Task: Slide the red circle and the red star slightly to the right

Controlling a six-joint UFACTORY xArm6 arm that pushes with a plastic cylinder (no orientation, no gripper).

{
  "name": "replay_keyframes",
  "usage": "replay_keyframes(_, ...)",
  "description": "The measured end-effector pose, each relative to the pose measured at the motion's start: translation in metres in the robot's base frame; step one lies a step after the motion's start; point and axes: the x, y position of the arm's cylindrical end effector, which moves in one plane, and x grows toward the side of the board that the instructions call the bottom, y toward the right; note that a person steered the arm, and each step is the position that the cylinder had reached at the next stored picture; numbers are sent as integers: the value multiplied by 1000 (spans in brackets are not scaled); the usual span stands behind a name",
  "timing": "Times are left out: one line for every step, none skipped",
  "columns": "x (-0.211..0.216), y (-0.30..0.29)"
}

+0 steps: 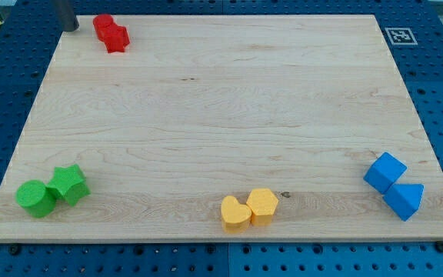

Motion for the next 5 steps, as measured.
replay_keyframes(-11,2)
replay_keyframes(-2,17)
replay_keyframes(1,18)
replay_keyframes(7,44)
replay_keyframes(13,50)
